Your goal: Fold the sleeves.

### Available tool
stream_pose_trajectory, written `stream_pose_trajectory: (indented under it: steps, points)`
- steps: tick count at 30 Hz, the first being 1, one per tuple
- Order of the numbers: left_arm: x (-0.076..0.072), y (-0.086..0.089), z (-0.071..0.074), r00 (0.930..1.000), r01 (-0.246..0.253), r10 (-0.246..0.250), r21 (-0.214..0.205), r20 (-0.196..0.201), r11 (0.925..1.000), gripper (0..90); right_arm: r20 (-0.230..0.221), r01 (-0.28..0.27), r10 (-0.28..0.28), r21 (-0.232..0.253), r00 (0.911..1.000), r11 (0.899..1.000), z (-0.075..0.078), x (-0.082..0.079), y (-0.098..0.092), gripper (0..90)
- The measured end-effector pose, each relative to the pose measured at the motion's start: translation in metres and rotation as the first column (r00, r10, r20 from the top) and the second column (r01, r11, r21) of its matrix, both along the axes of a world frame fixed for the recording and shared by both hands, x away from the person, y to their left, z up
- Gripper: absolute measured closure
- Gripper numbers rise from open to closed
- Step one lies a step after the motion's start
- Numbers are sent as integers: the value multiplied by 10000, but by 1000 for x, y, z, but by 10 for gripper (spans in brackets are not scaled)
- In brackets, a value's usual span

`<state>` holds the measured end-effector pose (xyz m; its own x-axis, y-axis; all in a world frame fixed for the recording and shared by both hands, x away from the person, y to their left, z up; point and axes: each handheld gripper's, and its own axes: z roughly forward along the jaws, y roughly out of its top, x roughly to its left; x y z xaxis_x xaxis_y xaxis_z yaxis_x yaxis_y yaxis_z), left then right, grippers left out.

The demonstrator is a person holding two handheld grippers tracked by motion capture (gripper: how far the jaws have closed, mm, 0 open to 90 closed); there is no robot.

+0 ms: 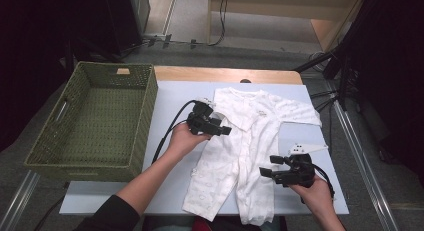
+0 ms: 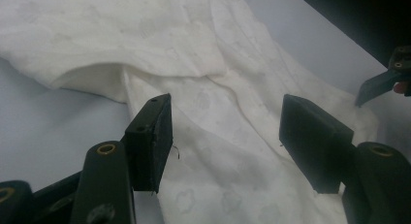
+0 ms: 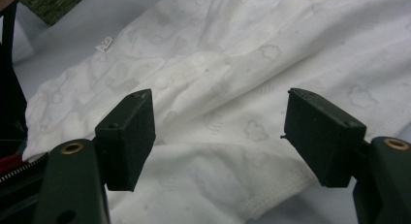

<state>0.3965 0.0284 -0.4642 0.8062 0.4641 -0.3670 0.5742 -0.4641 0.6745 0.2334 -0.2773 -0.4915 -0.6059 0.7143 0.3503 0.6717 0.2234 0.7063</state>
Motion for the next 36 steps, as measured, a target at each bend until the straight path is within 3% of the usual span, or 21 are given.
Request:
stream_pose_trajectory:
  steps: [13,24,32,33,36]
  points:
    - [-21,21,-1,9998,214,-217,-575,-45,9981,337,99,301,-298,-239,9995,9993,5,7,-4,243]
    - [-38,40,-4,9994,317,-322,-401,-102,9987,313,187,565,-563,-106,9982,9983,13,17,-12,244]
    - [-51,51,-5,9993,277,-272,-226,257,9994,313,128,863,-861,-198,9962,9961,15,28,-20,244]
    - [-55,53,-4,9984,245,-235,-174,520,9996,313,95,955,-953,-225,9954,9952,15,31,-22,244]
    - [-58,55,-3,9980,279,-270,-144,565,9995,313,76,1012,-1010,-225,9949,9946,14,34,-24,244]
